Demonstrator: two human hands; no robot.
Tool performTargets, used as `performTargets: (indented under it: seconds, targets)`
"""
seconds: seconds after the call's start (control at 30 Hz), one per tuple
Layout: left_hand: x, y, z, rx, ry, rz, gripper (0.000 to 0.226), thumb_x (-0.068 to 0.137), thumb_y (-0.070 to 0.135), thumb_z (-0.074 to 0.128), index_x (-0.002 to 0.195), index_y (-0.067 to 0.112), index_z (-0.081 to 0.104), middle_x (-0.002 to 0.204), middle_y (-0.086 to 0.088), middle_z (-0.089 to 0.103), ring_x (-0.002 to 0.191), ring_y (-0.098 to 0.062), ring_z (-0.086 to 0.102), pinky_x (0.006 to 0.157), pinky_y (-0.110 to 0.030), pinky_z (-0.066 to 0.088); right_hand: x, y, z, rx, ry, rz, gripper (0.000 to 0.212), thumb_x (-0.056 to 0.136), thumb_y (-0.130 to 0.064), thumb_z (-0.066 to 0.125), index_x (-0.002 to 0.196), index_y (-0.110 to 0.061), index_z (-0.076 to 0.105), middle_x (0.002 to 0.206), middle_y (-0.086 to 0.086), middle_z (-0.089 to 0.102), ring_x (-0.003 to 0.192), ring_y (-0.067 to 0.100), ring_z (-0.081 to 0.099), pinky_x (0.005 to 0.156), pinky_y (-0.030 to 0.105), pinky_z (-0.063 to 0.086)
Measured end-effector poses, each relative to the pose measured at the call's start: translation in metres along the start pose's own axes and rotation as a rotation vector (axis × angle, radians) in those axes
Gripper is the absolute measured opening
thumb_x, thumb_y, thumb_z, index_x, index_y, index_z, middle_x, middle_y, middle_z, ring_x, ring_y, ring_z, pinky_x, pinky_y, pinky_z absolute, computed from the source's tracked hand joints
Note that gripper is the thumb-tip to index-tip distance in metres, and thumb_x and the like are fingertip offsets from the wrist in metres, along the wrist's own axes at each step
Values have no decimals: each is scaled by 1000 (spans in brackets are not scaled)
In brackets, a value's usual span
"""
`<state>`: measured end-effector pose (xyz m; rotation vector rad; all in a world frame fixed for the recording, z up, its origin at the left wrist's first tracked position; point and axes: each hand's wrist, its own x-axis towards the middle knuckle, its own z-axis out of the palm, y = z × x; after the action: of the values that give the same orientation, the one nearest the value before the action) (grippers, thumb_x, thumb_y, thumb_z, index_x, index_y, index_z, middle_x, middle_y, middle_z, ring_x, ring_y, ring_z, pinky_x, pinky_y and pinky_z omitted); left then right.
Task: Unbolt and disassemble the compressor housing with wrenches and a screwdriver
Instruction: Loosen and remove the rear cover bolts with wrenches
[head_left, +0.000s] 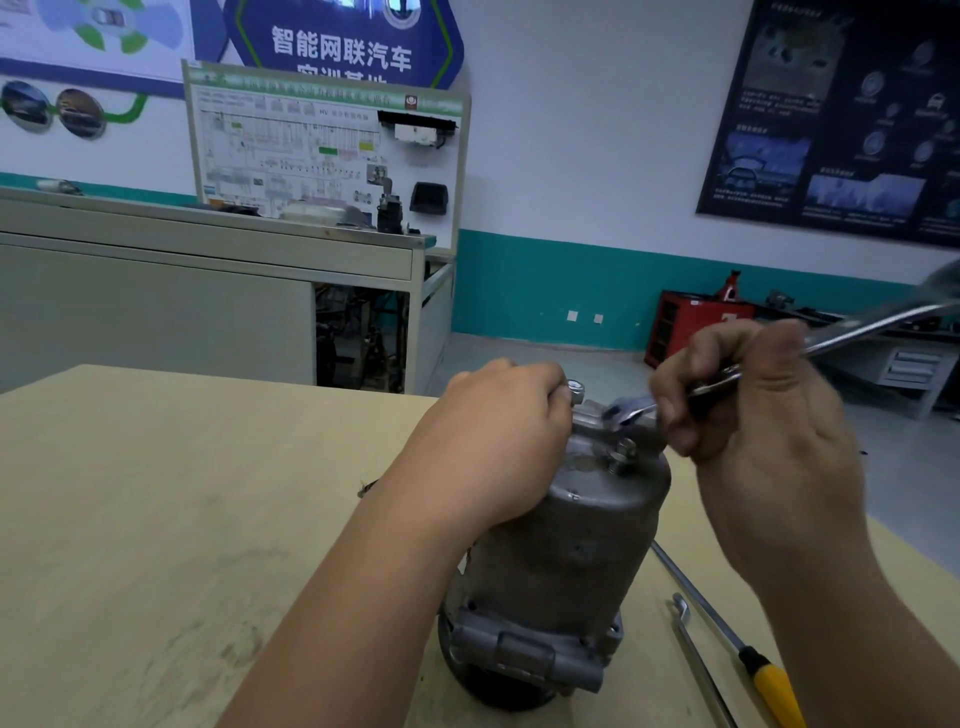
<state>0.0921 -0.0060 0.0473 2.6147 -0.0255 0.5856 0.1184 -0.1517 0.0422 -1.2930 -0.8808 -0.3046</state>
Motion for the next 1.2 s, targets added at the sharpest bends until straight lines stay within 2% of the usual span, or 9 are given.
performTargets:
  seconds: [0.13, 0.4, 0.67, 0.8, 0.9, 1.0, 1.1, 1.2]
  targets:
    - [0, 0, 0, -12, -1, -8, 33, 101, 32, 28, 114, 26, 57, 111, -3, 56, 106, -25, 49, 91, -43, 43, 6, -8, -9, 40, 51, -29, 40, 78, -63, 38, 68, -26, 51, 53, -8, 51, 46, 7, 40, 44, 15, 33]
    - [0, 0, 0, -7, -2, 0, 32, 101, 32, 28, 112, 25, 57, 109, -3, 56, 104, -25, 49, 90, -41, 42, 13, -11, -3, -63, -55, 43, 47, 78, -63, 33, 71, -20, 49, 50, -5, 50, 46, 11, 38, 42, 17, 32]
    - [0, 0, 1, -7, 0, 5, 31, 101, 32, 29, 112, 26, 57, 109, -3, 56, 103, -23, 49, 88, -38, 41, 16, -12, -1, -84, -120, 63, 50, 81, -60, 30, 73, -14, 49, 49, -11, 44, 44, 4, 36, 42, 16, 31]
    - [0, 1, 0, -7, -2, 2, 31, 101, 31, 28, 114, 26, 57, 111, -3, 57, 104, -23, 49, 91, -40, 41, 18, -15, -4, -186, -101, 49, 37, 89, -45, 32, 79, -14, 50, 48, -1, 48, 41, 4, 40, 40, 14, 35]
    - [0, 1, 0, -5, -4, -5, 32, 101, 32, 28, 114, 26, 57, 111, -3, 56, 105, -23, 49, 90, -40, 41, 18, -13, -9, -328, -84, 48, 15, 96, -26, 34, 90, -17, 45, 61, 8, 64, 38, 11, 41, 37, 16, 35]
    - [-1, 1, 0, -4, -7, -10, 32, 101, 33, 28, 114, 26, 57, 111, -3, 56, 105, -24, 49, 91, -41, 42, 14, -11, -13, -280, -18, -8, 16, 101, -17, 31, 88, -18, 41, 63, 9, 65, 34, 13, 37, 34, 20, 33]
    - [-1, 2, 0, -2, -5, -5, 32, 101, 32, 28, 113, 25, 57, 110, -4, 56, 105, -25, 49, 91, -43, 41, 13, -13, -13, -238, 14, -125, 16, 99, -19, 30, 85, -20, 38, 59, 5, 62, 33, 12, 38, 36, 18, 34]
    - [0, 1, 0, -7, -4, -11, 31, 101, 32, 28, 111, 25, 57, 109, -4, 56, 104, -26, 48, 90, -43, 42, 13, -13, -9, -250, -26, -155, 13, 95, -22, 31, 86, -22, 39, 59, 5, 61, 33, 11, 39, 36, 17, 35]
